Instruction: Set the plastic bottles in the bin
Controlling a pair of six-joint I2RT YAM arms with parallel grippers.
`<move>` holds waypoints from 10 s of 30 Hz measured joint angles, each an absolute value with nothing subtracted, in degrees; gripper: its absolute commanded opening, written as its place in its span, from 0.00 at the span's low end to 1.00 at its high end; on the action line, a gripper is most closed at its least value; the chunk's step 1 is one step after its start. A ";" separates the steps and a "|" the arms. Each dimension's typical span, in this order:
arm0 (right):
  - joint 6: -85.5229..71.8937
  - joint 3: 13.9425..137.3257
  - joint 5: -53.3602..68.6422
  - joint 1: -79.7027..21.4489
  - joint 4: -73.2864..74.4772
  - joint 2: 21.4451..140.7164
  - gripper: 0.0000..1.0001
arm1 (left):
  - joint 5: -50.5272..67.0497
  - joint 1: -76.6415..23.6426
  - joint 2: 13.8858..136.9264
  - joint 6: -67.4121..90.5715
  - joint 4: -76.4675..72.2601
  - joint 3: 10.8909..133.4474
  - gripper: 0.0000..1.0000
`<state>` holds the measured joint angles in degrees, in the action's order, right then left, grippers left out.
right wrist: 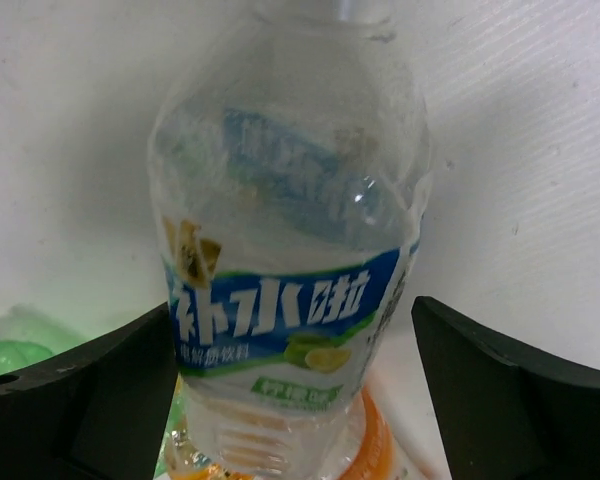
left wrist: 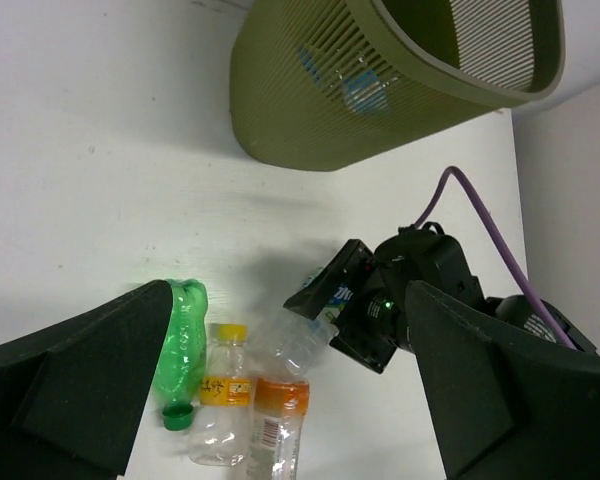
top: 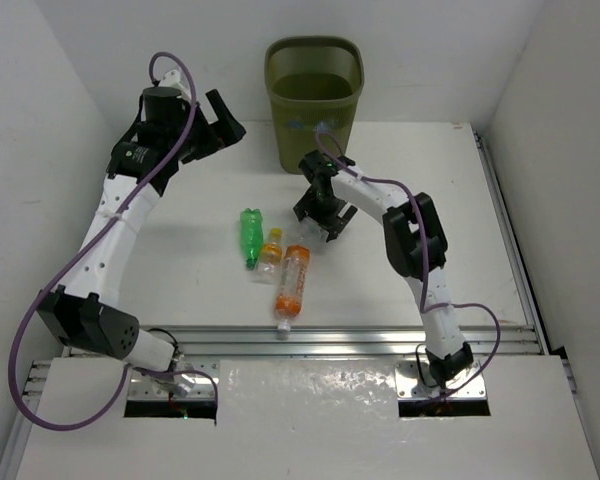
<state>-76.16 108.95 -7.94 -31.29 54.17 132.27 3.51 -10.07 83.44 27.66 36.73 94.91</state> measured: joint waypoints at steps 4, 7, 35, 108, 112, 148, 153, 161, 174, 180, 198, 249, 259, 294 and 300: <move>-77.41 104.92 -8.86 -30.48 50.72 131.83 0.64 | 4.93 -10.07 82.74 26.44 36.62 94.39 1.00; -77.76 100.60 -9.23 -29.26 47.13 129.62 0.43 | 6.44 -10.07 81.87 25.91 36.05 92.90 1.00; -13.85 73.78 16.99 -28.80 16.62 82.28 0.14 | 40.18 -23.11 98.32 38.52 17.10 98.94 0.81; -79.90 60.99 -0.36 -46.65 40.14 101.58 0.84 | -4.08 -10.57 81.06 25.91 35.92 89.69 1.00; -78.87 61.01 -0.62 -46.63 38.59 103.07 0.23 | -0.97 -10.59 81.08 24.93 36.64 89.54 1.00; -16.53 68.18 22.50 -28.47 22.46 72.97 0.99 | 50.28 -27.27 95.15 43.81 10.52 88.58 0.00; -17.58 72.07 18.20 -26.15 22.92 72.88 0.99 | 43.22 -27.77 98.30 41.80 16.80 97.03 0.00; -16.08 74.52 3.03 -25.98 32.99 65.89 0.99 | 28.27 -19.29 105.41 43.38 17.43 120.88 0.00; -16.53 75.46 -6.04 -25.96 42.24 57.78 0.99 | 17.56 -9.04 127.94 59.57 -9.56 141.71 0.30; -17.65 75.02 -5.21 -25.96 44.05 57.45 0.99 | 15.27 -7.86 133.38 63.00 -11.38 141.49 0.99; -42.13 75.96 -2.07 -37.41 35.94 89.10 0.99 | 1.50 -4.86 103.88 49.63 9.91 126.39 1.00; -35.79 63.20 1.50 -36.53 30.50 100.99 0.21 | 15.35 -13.65 84.55 29.06 39.99 83.50 1.00; -22.90 60.73 13.56 -31.29 15.44 73.80 0.21 | 40.80 -22.55 89.17 38.52 22.48 81.36 1.00; -25.96 70.02 6.72 -26.52 31.22 62.74 0.99 | 16.51 -12.97 127.24 41.47 -1.41 144.55 0.55; -27.05 72.64 8.95 -26.52 33.91 62.30 0.99 | 11.33 -12.97 136.86 42.09 -0.93 145.01 1.00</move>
<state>-27.05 72.64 8.95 -26.52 33.91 62.30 11.33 -12.97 136.86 42.09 -0.93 145.01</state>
